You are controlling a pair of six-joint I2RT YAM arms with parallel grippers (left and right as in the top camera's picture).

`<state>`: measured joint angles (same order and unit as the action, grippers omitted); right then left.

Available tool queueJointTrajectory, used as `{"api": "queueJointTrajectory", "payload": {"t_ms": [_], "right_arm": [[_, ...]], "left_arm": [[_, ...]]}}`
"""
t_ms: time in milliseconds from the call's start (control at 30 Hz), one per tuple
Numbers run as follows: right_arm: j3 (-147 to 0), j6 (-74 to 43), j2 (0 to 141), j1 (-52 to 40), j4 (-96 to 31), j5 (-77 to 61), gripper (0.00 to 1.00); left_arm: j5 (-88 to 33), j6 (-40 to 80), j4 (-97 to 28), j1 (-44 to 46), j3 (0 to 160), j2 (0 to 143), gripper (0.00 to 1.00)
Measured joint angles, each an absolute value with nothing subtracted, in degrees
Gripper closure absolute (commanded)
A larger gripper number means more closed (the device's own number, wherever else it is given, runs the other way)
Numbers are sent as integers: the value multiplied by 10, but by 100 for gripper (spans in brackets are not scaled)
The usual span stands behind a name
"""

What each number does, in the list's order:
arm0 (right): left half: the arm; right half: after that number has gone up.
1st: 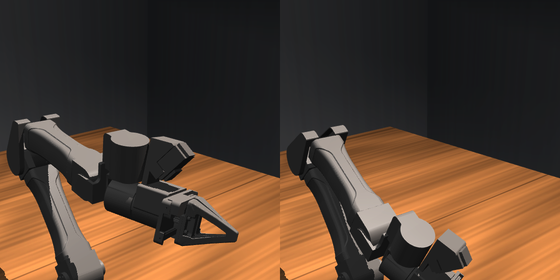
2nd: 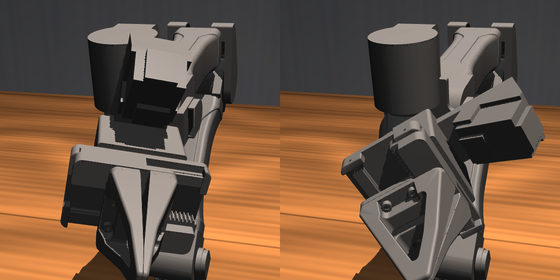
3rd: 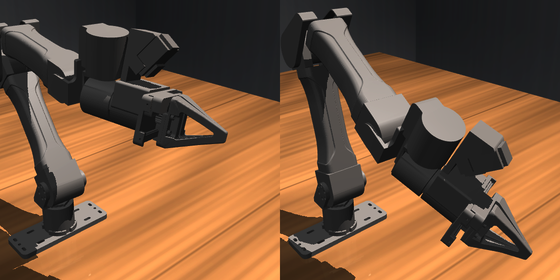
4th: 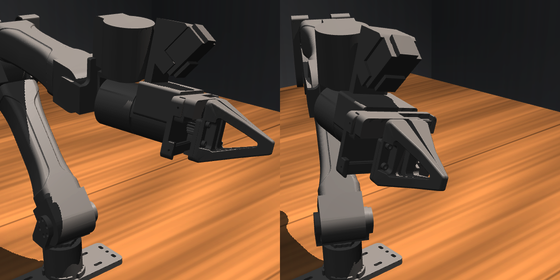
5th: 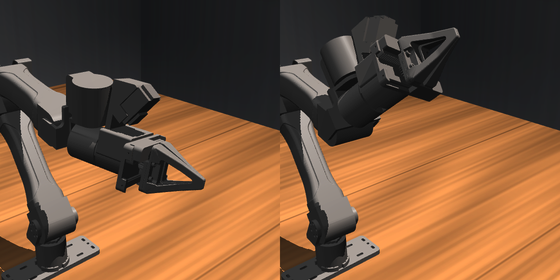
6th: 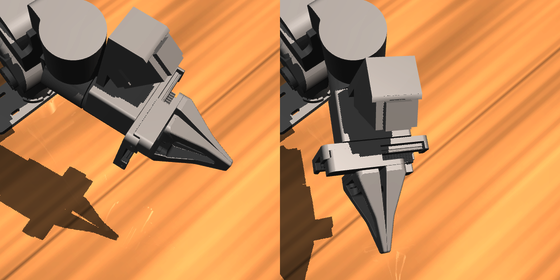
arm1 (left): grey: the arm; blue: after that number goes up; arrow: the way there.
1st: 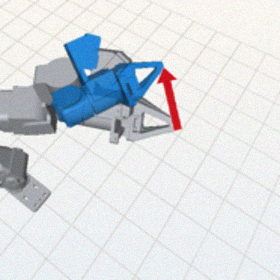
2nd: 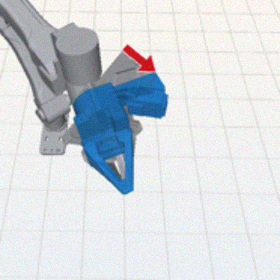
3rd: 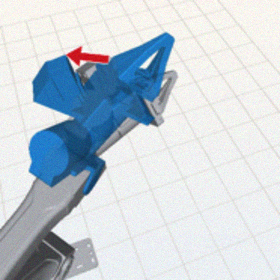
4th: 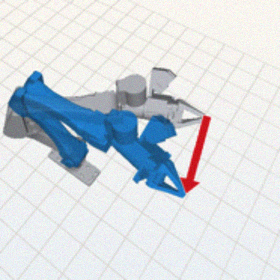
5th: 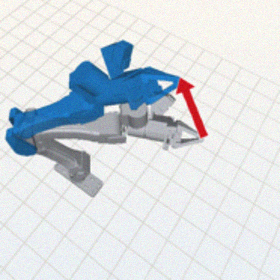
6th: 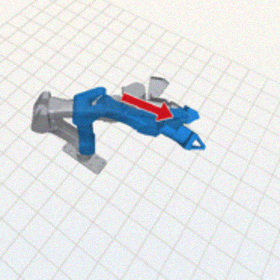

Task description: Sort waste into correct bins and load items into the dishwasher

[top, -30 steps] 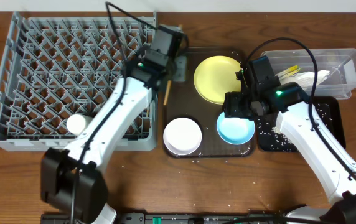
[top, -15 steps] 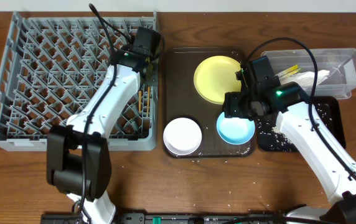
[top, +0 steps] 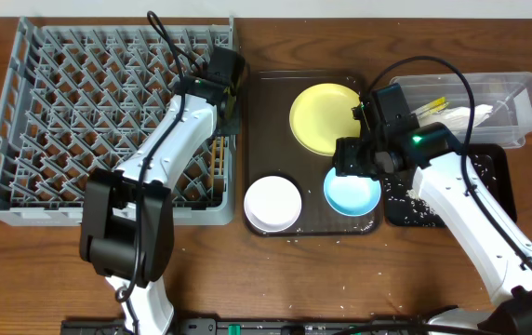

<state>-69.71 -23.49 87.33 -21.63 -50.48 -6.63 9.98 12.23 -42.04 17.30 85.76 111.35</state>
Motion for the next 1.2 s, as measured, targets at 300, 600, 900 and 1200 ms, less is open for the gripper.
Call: {"api": "queueJointTrajectory", "payload": {"t_ms": [300, 600, 900, 1200], "right_arm": [[-697, -235, 873, -216, -502, -66, 34], [-697, -235, 874, -216, -485, -66, 30], [-697, -218, 874, -216, -491, -66, 42], [-688, -214, 874, -246, -519, -64, 45]], "left_arm": [[50, 122, -437, 171, 858, 1034, 72], [42, 124, -531, 171, 858, 844, 22], [42, 123, -616, 171, 861, 613, 18], [42, 123, -629, 171, 861, 549, 9]]}}
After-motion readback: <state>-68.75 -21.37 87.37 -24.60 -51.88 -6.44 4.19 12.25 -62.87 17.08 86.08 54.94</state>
